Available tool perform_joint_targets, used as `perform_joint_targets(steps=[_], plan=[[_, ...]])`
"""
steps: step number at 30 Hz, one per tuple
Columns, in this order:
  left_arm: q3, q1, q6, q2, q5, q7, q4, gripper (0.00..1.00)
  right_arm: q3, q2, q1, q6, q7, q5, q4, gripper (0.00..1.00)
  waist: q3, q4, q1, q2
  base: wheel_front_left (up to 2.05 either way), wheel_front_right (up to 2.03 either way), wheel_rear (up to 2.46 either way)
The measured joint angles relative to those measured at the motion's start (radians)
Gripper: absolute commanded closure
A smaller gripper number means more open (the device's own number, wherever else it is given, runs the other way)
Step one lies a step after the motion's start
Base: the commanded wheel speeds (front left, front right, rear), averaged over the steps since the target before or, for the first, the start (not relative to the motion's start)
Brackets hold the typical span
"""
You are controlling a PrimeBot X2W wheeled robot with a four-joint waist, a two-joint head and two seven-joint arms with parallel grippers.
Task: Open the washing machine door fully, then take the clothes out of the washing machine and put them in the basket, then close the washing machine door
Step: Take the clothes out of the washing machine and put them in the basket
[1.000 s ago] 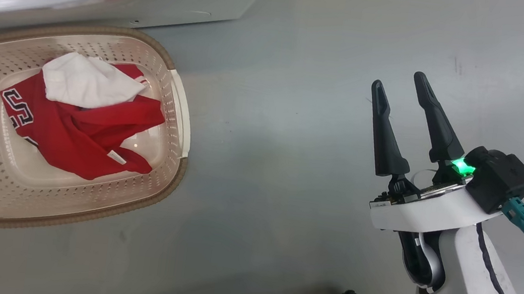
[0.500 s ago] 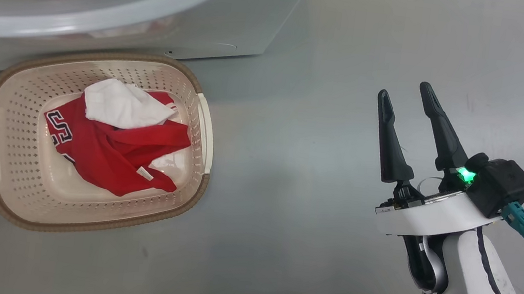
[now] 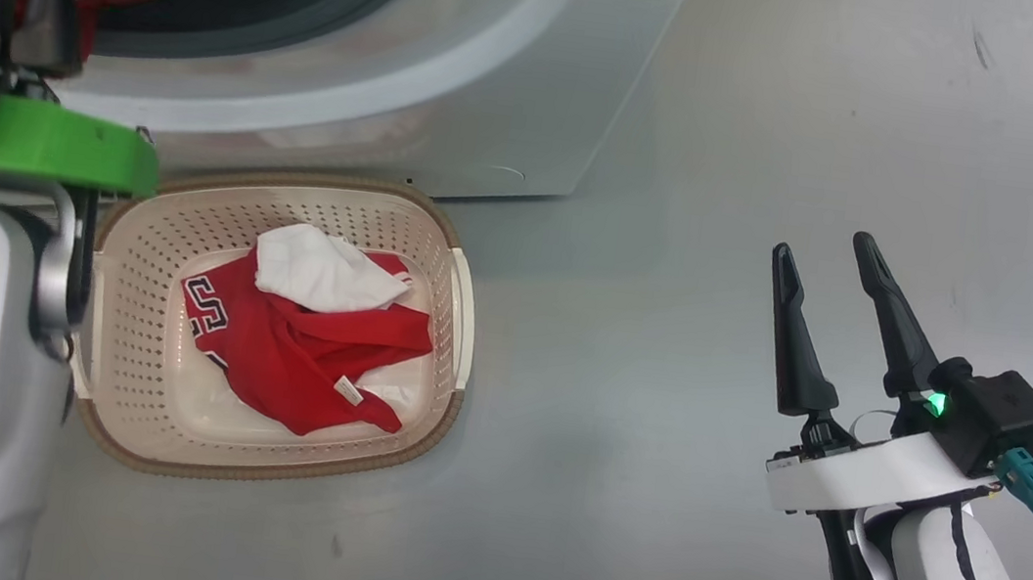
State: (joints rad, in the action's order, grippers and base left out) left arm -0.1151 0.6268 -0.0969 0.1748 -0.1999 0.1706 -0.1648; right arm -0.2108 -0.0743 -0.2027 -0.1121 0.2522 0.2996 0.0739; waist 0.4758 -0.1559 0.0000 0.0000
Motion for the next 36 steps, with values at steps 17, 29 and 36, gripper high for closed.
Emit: perform_joint_targets(steps=[17,29,36], plan=[[-0.020,-0.320,-0.012,-0.080,-0.017,0.023,0.141,1.00,0.017,-0.024,0.090,0.011,0.000,-0.011,-0.003,0.00,-0.126,0.121,0.0000,0.0000,0.00,0.00,0.00],[-0.074,-0.455,-0.012,-0.107,-0.080,0.003,0.121,1.00,-0.016,-0.023,0.093,0.009,0.000,-0.013,-0.027,0.00,-0.130,0.151,-0.0001,0.0000,0.00,0.00,0.00],[-0.113,-0.464,0.010,-0.106,-0.085,-0.030,0.059,1.00,-0.032,-0.020,0.087,0.009,0.000,-0.013,-0.043,0.00,-0.104,0.119,-0.0001,0.0000,0.00,0.00,0.00]])
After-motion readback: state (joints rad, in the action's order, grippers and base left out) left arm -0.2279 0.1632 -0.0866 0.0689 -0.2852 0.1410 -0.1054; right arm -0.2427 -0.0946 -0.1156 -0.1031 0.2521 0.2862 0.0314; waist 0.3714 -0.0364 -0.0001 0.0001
